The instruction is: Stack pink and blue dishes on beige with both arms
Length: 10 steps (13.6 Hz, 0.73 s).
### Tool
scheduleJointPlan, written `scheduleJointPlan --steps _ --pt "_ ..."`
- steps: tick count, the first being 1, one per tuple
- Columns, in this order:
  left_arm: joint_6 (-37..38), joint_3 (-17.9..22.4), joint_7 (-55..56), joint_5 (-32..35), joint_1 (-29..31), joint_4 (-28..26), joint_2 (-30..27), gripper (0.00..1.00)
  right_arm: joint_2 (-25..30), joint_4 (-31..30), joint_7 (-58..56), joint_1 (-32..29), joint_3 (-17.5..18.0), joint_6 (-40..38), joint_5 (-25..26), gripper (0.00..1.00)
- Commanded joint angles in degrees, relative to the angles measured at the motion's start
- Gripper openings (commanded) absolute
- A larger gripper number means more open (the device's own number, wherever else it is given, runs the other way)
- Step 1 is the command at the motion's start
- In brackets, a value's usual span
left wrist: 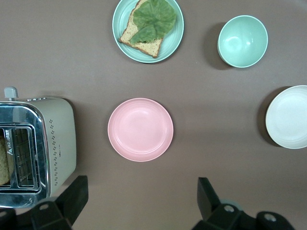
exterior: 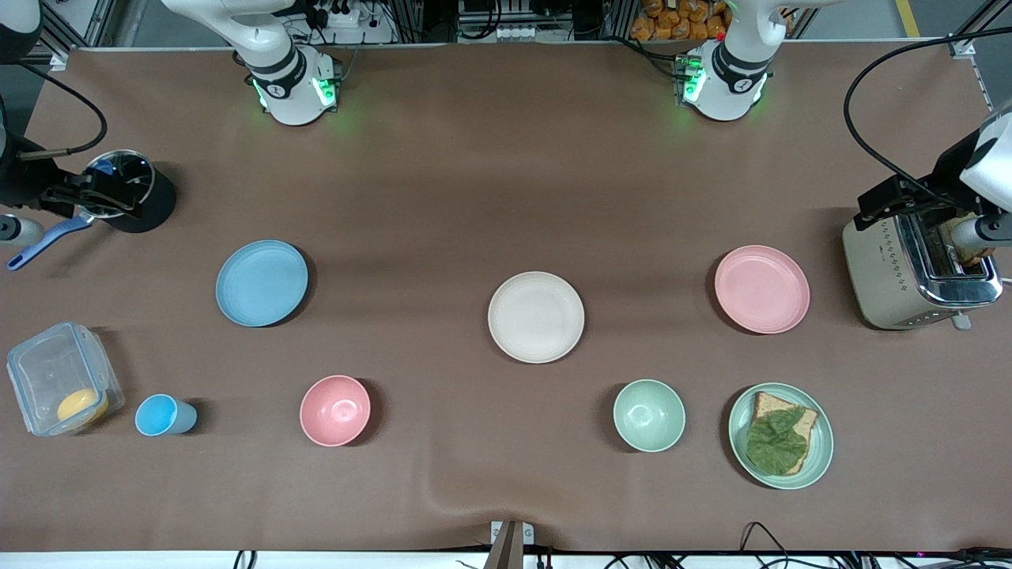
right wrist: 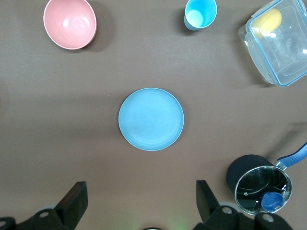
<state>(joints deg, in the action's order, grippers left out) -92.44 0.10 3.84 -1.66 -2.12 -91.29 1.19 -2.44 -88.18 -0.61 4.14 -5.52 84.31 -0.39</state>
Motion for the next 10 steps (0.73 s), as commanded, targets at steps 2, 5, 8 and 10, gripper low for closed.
scheduleJointPlan --steps 2,5,8,10 --pt "0.6 -0.2 0.4 0.9 0.2 -0.3 -0.4 1.00 0.1 0.2 0.8 0.0 0.3 -0.5 0.9 1.00" --pt "0.7 0.0 0.4 0.9 0.6 -0.3 -0.4 1.00 -0.1 0.2 0.8 0.0 0.3 -0.6 0.9 1.00" --pt "0.8 0.0 0.4 0.9 0.6 -0.3 -0.2 1.00 -0.1 0.2 0.9 0.0 0.3 -0.6 0.9 1.00" --pt "0.9 0.1 -0.1 1.3 0.6 -0.3 -0.2 1.00 -0.1 0.2 0.9 0.0 0.3 -0.6 0.9 1.00"
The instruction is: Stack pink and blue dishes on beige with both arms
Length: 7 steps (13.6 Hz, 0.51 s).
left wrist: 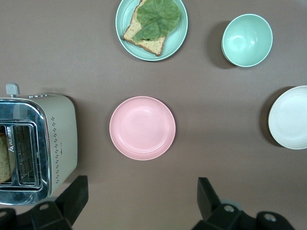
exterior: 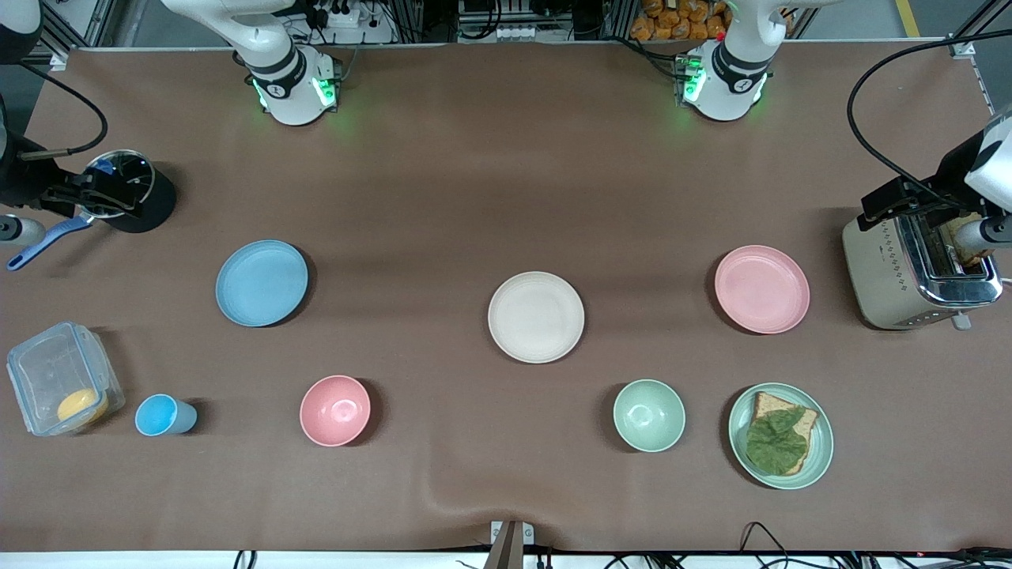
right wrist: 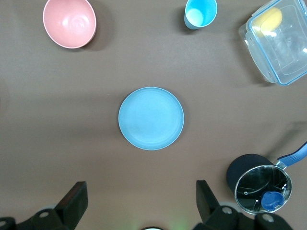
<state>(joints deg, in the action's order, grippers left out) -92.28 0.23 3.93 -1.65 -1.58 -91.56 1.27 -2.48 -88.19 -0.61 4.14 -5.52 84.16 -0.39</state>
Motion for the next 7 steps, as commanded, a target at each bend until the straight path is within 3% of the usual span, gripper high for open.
scheduleJointPlan --steps 1,7 --pt "0.9 -0.2 -0.3 2.4 0.1 0.0 -0.3 1.00 -0.1 0.1 0.9 0.0 0.3 -0.5 0.9 1.00" --pt "1.0 -0.2 -0.8 2.5 0.3 -0.1 1.3 1.00 -0.1 0.1 0.9 0.0 0.3 -0.5 0.9 1.00"
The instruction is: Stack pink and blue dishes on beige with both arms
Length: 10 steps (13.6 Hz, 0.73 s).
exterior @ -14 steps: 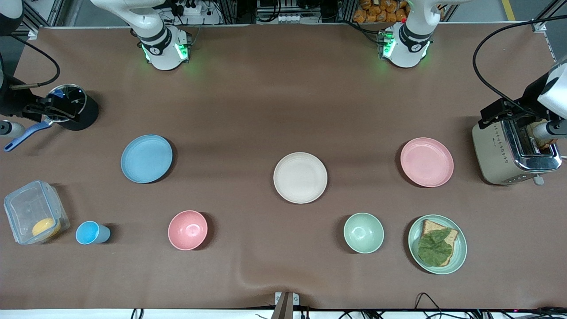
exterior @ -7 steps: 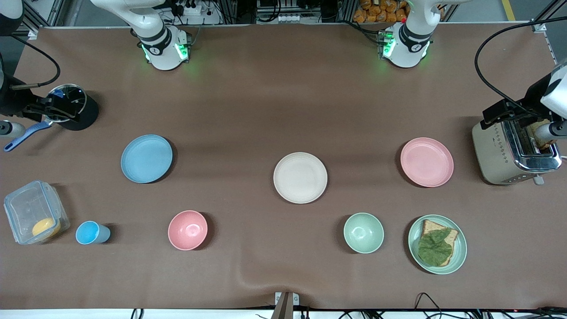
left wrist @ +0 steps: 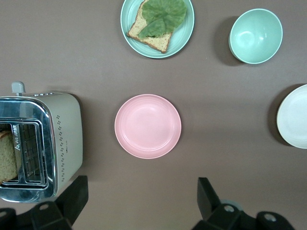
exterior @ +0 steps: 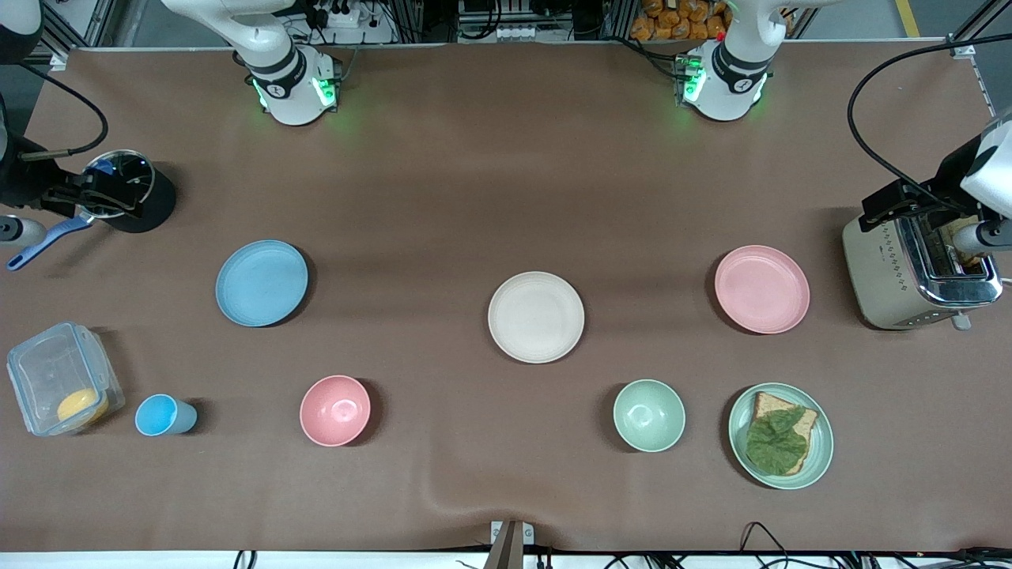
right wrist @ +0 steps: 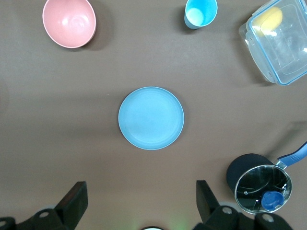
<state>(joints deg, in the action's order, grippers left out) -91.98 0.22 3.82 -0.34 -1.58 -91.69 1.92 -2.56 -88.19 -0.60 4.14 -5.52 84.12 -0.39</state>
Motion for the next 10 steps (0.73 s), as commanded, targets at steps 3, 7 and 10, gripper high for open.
scheduleJointPlan --steps 3,7,10 --pt "0.7 0.0 -1.3 1.2 3.0 -0.3 4.2 1.00 -0.1 0.1 0.9 -0.1 0.3 -0.4 0.9 1.00" --pt "-0.5 -0.1 -6.0 0.3 8.0 -0.4 15.0 1.00 -0.2 0.0 0.9 -0.3 0.3 -0.5 0.9 1.00" --pt "-4.9 -0.2 -7.5 0.3 10.0 -1.4 21.3 1.00 -0.4 0.0 0.8 -0.3 0.3 -0.5 0.9 1.00"
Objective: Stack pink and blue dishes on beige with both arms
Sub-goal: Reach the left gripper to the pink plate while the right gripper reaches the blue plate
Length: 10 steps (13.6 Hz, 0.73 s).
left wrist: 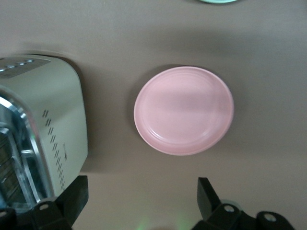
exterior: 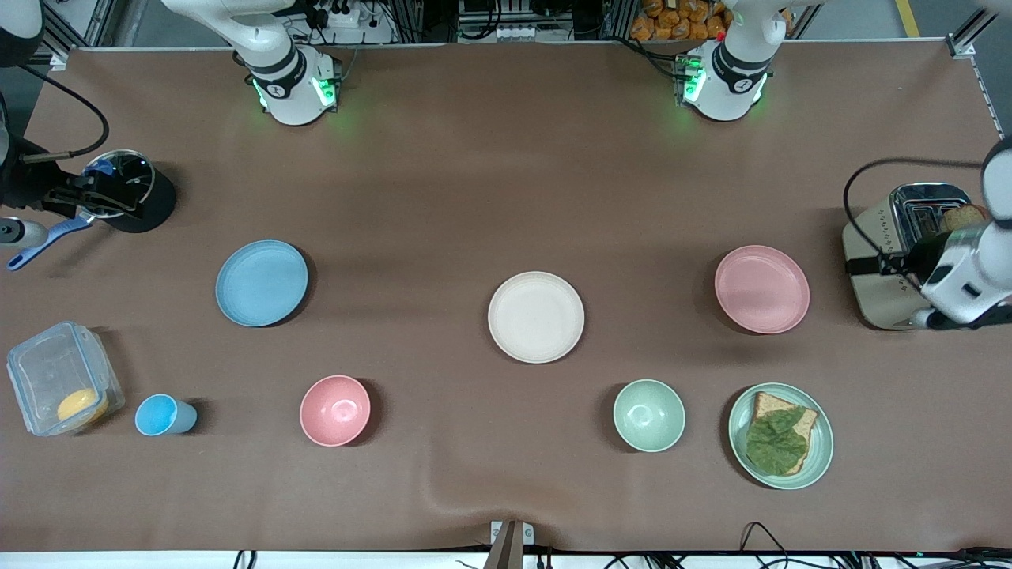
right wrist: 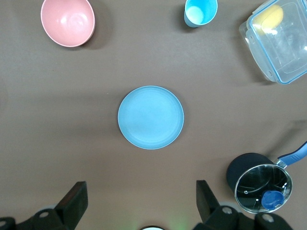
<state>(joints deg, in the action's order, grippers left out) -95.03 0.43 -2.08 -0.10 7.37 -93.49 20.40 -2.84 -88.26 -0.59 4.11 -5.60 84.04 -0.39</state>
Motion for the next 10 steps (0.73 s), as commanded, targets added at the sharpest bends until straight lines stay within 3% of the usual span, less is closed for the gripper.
scheduleJointPlan --steps 1,5,7,10 --pt "-4.7 -0.5 -2.5 0.0 2.1 -0.8 4.7 1.00 -0.3 0.2 0.9 -0.4 0.3 -0.4 0.9 1.00" --pt "-16.3 -0.6 -5.8 -3.2 4.9 -11.3 5.7 1.00 -3.4 0.2 -0.9 -0.3 0.2 -0.2 1.2 1.00" --pt "-17.9 -0.6 -6.5 -5.3 5.5 -12.6 7.7 1.00 -6.6 0.2 -5.5 -0.2 0.3 0.1 0.6 1.00" --pt "-18.1 -0.6 -7.6 -6.8 6.2 -12.2 10.7 0.88 -12.5 -0.1 -6.7 -3.5 0.1 1.7 -1.2 1.00"
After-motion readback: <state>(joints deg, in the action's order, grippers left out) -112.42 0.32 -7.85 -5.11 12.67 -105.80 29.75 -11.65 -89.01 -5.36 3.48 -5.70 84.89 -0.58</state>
